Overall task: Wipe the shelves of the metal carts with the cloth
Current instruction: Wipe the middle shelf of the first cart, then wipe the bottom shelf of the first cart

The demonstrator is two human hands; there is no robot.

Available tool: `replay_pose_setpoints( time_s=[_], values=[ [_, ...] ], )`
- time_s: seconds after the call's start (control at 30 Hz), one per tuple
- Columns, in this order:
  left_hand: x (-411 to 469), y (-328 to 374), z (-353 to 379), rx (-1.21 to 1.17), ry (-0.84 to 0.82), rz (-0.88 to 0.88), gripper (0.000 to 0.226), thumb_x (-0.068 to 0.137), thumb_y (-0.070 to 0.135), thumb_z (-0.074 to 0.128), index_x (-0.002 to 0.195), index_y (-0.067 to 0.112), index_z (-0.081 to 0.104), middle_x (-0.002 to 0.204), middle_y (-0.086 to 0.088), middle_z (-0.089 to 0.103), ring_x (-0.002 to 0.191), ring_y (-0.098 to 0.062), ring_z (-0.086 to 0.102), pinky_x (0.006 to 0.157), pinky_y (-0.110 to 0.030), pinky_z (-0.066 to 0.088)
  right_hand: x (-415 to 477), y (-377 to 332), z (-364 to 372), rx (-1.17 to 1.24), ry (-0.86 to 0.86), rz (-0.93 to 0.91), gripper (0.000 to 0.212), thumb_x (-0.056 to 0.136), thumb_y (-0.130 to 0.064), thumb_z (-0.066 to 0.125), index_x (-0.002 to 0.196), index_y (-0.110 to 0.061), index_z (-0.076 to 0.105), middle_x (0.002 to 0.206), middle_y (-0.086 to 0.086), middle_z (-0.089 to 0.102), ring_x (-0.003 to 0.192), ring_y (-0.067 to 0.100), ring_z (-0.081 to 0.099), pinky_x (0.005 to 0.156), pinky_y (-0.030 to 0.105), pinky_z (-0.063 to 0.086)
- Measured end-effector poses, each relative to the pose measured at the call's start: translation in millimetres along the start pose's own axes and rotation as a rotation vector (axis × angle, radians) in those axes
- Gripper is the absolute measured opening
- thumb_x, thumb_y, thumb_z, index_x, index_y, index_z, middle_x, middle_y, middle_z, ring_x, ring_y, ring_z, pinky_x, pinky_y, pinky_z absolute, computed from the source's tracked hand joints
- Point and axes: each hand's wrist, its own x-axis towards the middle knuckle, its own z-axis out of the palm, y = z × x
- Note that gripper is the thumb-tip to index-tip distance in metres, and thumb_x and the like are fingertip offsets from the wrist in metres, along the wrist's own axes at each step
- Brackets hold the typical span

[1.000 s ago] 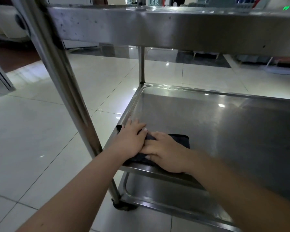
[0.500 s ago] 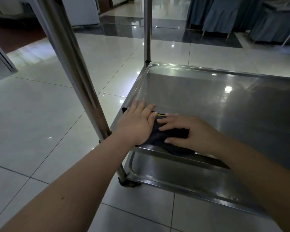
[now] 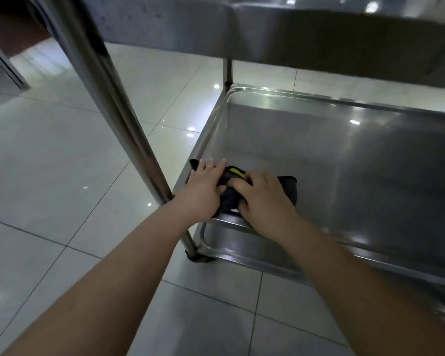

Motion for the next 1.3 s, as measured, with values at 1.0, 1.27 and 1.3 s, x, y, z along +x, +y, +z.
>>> replay_pose_setpoints(
  time_s=[1.0,1.27,1.3],
  values=[
    [-299.3,34.4,-303.9,-0.217,0.194,0.167,0.03,0.077,0.033,0.071,0.105,0.023,0.07,0.09,0.003,0.073,0.078,-0.018,0.068,0.067,-0.032,0.055,-22.6,-244.9,-292.3,0.705,-0.537,0.274,0.042,0.089,0.005,0.045,0.12,-0.02,0.061,0.117,0.004,0.051,0.107,0.018,0.049,0.085,0.017,0.035],
    [-314.6,-18.9,-423.8,-0.172,0.376,0.178,0.034,0.071,0.013,0.066,0.103,0.025,0.069,0.079,0.004,0.069,0.067,-0.021,0.063,0.058,-0.028,0.049,45.4,-348.7,-333.6,0.75,-0.444,0.163,0.071,0.071,-0.04,0.066,0.137,-0.032,0.042,0.127,-0.006,0.041,0.12,0.012,0.041,0.098,0.031,0.041],
    [-313.5,-28.3,-434.8,-0.151,0.398,0.186,0.035,0.068,0.01,0.067,0.101,0.023,0.07,0.077,0.003,0.069,0.065,-0.021,0.063,0.057,-0.027,0.049,54.1,-365.4,-327.9,0.699,-0.377,0.174,0.074,0.07,-0.04,0.069,0.137,-0.031,0.041,0.126,-0.007,0.04,0.118,0.012,0.041,0.095,0.03,0.042]
  ],
)
